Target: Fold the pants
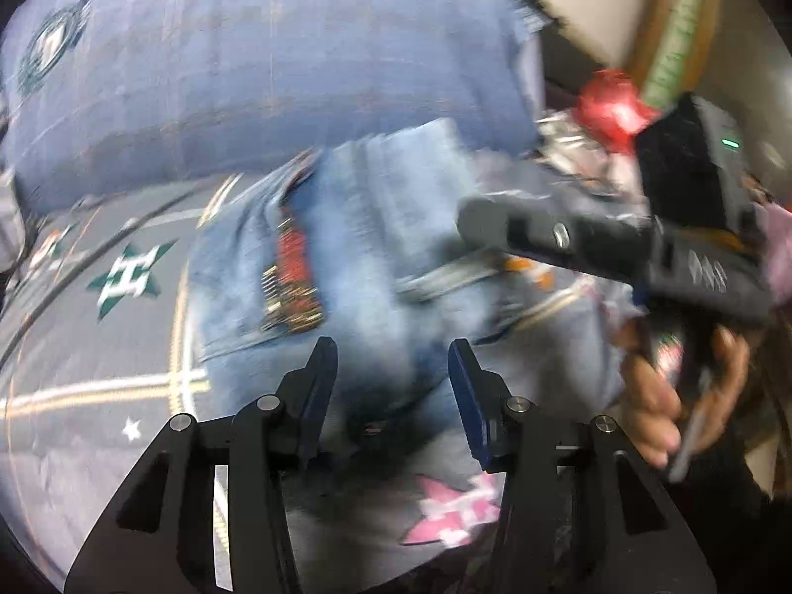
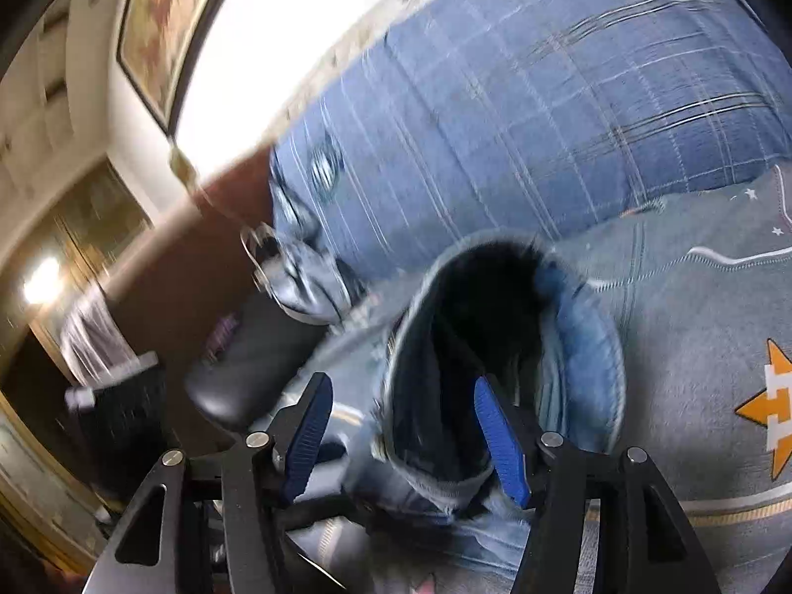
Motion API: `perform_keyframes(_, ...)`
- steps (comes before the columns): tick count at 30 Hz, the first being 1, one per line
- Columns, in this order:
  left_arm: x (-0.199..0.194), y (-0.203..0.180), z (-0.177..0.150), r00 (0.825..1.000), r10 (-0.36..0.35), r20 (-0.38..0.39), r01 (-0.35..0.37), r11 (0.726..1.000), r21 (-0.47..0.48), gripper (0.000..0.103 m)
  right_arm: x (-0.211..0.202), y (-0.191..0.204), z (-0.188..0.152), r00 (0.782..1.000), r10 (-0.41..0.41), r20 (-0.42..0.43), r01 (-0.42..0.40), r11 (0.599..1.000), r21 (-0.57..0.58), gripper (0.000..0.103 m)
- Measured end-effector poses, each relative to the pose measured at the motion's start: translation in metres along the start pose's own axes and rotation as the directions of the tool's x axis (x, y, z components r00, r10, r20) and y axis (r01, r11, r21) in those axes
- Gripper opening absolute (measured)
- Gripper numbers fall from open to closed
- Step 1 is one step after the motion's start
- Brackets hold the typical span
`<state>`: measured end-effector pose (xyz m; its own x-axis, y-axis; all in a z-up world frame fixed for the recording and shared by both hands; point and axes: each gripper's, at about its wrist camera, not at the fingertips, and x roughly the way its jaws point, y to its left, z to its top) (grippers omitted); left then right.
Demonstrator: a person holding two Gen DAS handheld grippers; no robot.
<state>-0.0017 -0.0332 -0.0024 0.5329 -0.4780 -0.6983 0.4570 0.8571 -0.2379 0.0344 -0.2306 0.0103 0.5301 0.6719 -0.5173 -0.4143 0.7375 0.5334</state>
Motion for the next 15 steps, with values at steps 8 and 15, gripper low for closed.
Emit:
perform_keyframes(8,0.015,0.036,-0.001,0.998,0.012,-0.06,-0.022,0.983,-0.182,0.046,-0.017,-0.012,0.005,0.999,0.033,-0.006,-0.031,0.988,0.154,0.008)
perform_keyframes(15,0.029,0.057,-0.008,0.99,0.027,-0.141,-0.065,0.96,-0.274,0.046,0.023,-0.097,-0.037,0.982,0.014,-0.188,0.088,0.847,0.525,0.008)
